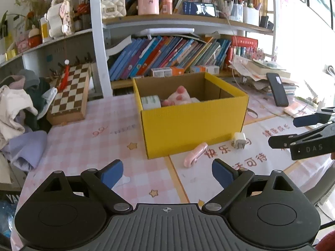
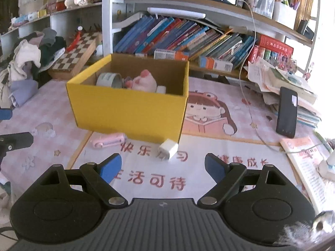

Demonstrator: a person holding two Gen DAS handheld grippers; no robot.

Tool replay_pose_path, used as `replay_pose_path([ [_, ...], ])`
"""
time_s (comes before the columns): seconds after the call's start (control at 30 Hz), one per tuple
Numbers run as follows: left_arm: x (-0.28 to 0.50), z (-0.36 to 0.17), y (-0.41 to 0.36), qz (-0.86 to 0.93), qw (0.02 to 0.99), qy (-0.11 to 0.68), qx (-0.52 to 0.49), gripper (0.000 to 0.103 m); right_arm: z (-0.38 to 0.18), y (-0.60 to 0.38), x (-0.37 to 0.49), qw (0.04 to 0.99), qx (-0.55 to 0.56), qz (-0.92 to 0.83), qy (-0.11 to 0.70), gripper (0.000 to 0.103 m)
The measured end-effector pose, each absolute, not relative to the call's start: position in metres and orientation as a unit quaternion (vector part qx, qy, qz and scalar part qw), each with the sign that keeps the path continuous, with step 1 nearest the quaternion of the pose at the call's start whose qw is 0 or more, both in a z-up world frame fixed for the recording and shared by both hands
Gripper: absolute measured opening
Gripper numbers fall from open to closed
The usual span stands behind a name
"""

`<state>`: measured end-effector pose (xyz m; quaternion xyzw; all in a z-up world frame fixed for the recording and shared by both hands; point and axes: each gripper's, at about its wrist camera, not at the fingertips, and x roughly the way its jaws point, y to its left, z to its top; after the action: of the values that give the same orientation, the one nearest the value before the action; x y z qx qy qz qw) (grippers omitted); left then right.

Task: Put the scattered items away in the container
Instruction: 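Withdraw both tools from the box toward the pink trimmer and small charger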

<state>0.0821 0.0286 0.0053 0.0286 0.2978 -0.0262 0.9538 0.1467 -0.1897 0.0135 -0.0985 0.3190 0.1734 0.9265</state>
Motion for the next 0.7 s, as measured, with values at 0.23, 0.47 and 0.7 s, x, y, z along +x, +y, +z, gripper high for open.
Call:
replay_pose_path([
  [0.23, 0.079, -0.013, 0.027, -0.023, 0.946, 0.322, 0.024, 0.094, -0.014, -0.182, 0.132, 0.921, -0.097, 0.157, 0.343, 0.086],
  [0.47, 0.082, -0.025, 0.023, -0.027, 0.938, 0.346, 0.018, 0.094, -0.032, -0.174, 0.126, 0.907, -0.117, 0.169, 0.367, 0.088],
  [0.7, 0.086, -0.030, 0.018, -0.030, 0.936, 0.352, 0.018, 0.094, -0.034, -0.175, 0.130, 0.904, -0.115, 0.177, 0.372, 0.088],
])
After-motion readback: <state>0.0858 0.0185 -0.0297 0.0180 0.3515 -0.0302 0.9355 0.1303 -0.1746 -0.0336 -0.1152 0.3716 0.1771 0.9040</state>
